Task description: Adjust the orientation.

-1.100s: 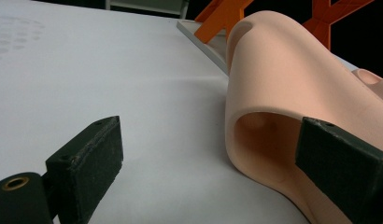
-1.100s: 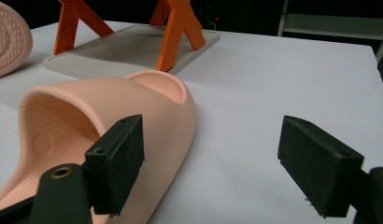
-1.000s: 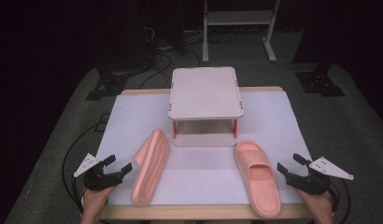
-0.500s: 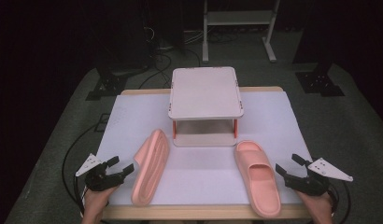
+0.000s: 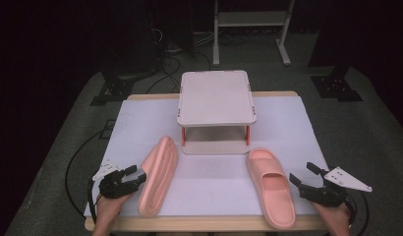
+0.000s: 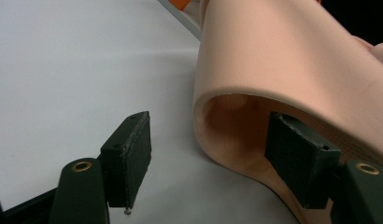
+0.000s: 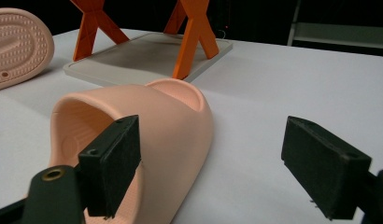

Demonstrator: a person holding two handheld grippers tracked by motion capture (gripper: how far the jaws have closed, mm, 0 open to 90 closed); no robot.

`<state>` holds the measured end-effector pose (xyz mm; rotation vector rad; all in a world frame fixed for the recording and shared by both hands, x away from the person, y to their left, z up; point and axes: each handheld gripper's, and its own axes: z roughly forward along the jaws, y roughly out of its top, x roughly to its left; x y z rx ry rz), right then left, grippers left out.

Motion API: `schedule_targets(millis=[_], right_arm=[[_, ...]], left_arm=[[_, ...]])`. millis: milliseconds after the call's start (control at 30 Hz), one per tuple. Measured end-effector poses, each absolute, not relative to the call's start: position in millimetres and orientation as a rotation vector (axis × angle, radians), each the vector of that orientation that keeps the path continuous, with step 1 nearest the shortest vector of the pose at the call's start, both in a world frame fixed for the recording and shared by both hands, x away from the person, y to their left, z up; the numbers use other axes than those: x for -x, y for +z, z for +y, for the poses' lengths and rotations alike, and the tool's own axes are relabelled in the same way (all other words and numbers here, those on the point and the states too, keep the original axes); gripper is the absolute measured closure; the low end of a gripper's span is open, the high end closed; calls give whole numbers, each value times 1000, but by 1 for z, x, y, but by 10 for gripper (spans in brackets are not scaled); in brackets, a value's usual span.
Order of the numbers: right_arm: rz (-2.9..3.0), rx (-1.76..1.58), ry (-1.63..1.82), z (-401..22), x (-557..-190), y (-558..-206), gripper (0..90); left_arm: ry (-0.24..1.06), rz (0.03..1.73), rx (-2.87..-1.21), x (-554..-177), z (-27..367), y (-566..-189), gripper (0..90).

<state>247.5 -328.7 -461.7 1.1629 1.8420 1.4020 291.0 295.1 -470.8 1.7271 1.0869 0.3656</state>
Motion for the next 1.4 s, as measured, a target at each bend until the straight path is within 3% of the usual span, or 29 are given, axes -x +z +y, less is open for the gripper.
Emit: schedule_targets(millis=[500,1400], right_arm=[[1868,-1165,1393,-325,-249,-465,192],[1888,-1166,1412,-321,-250,-465,191]], left_arm=[[308,1056,-1728,-301,283,-470,460],[338,977,-1708,-297,267,-457,508]])
